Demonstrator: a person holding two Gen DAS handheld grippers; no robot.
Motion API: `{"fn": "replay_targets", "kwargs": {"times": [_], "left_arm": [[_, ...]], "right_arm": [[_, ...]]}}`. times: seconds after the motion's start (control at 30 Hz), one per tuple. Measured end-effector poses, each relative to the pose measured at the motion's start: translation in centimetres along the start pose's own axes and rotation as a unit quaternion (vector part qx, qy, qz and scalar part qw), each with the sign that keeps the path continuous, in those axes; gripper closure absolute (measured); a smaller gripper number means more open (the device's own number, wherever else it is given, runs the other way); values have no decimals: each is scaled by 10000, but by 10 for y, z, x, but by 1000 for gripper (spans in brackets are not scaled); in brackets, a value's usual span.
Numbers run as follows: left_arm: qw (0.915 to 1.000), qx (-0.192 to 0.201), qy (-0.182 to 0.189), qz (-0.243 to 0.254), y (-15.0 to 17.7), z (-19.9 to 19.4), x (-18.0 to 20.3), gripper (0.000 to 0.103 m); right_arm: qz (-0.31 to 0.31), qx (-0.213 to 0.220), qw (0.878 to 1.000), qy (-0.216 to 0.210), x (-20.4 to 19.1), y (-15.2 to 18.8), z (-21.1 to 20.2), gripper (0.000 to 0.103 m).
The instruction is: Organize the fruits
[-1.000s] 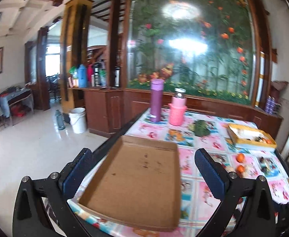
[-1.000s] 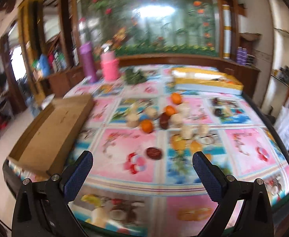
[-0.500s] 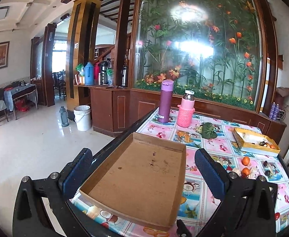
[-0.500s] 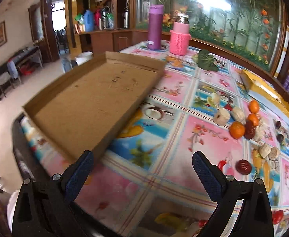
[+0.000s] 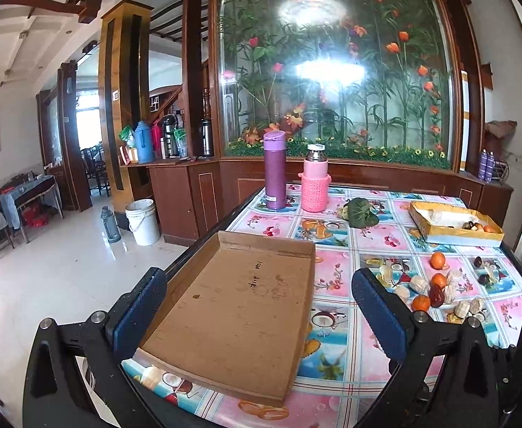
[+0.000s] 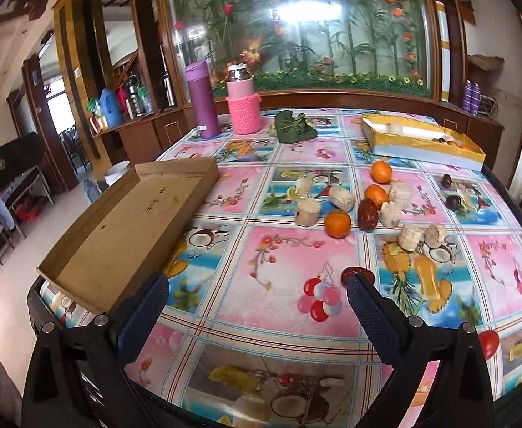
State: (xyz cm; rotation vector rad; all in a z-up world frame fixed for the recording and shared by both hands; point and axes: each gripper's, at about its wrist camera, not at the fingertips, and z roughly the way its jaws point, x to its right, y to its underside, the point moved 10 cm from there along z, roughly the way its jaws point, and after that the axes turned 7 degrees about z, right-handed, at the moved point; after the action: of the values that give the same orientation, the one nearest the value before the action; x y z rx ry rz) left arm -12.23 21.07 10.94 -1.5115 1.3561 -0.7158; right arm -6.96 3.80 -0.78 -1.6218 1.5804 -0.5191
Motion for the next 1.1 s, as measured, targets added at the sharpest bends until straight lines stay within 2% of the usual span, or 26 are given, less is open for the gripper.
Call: {"fn": "replay_targets", "kwargs": {"times": [0.23,0.37,0.57,0.67,0.8,0.9,1.0,1.1], "left_arm": [[9997,-49,55,247,2,1,19,0],[9993,-106,105,350,4,5,27,0],[9980,-300,261,494,12,18,44,0],[9954,-589,590,481,23,33,57,0],[9891,-1023,991,368,42,56,75,0],[9831,-1240,1245,522,53,69,99,0],[9731,-1434,1644,739,63,77,130,0],[9561,-1713,2213,866,74,82,165,0]], "right_arm": [[102,-49,9999,-9,12,6,-1,1],[285,-13,9996,80,35,2,-5,1],[787,176,9958,422,104,-8,-26,1],[1072,282,9912,726,153,-8,-43,1],[1500,257,9820,1119,220,4,-65,2],[1764,127,9770,1193,253,17,-75,2],[1789,-114,9787,1003,260,28,-72,2],[1540,-307,9841,826,245,32,-62,2]]}}
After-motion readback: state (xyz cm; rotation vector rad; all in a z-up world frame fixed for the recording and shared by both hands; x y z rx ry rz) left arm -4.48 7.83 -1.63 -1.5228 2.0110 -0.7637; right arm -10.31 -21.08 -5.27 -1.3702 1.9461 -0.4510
